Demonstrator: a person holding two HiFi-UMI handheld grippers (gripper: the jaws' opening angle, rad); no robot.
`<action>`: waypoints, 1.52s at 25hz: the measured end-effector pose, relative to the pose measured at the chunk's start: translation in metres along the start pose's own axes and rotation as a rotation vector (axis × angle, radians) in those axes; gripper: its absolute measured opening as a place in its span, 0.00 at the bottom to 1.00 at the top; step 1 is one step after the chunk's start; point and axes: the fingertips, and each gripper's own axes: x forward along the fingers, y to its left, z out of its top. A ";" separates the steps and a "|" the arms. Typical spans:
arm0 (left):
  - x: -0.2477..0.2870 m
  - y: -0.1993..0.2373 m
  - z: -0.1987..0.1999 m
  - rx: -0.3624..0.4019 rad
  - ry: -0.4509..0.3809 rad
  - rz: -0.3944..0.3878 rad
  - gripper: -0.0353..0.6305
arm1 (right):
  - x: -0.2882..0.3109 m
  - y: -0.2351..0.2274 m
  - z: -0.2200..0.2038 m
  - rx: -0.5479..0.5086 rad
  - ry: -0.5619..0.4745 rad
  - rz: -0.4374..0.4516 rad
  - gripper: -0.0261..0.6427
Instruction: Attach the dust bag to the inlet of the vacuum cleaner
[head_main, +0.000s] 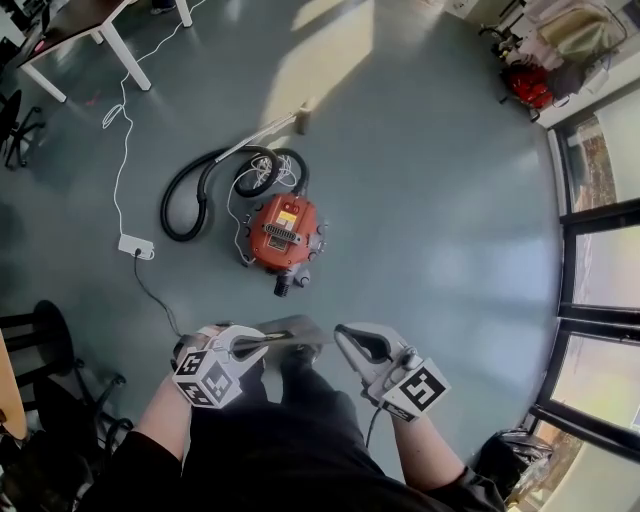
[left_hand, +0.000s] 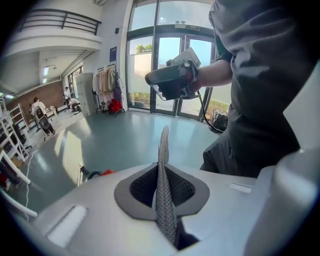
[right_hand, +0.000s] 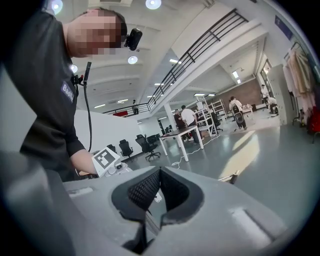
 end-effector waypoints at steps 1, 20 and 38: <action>0.003 0.001 -0.005 -0.008 -0.003 -0.002 0.12 | 0.002 -0.001 -0.004 0.013 0.001 -0.002 0.03; 0.069 0.025 -0.102 0.107 -0.037 -0.117 0.12 | 0.081 -0.004 -0.095 0.127 0.074 -0.077 0.03; 0.180 0.026 -0.180 0.132 -0.020 -0.185 0.12 | 0.116 -0.098 -0.206 0.086 0.041 -0.047 0.03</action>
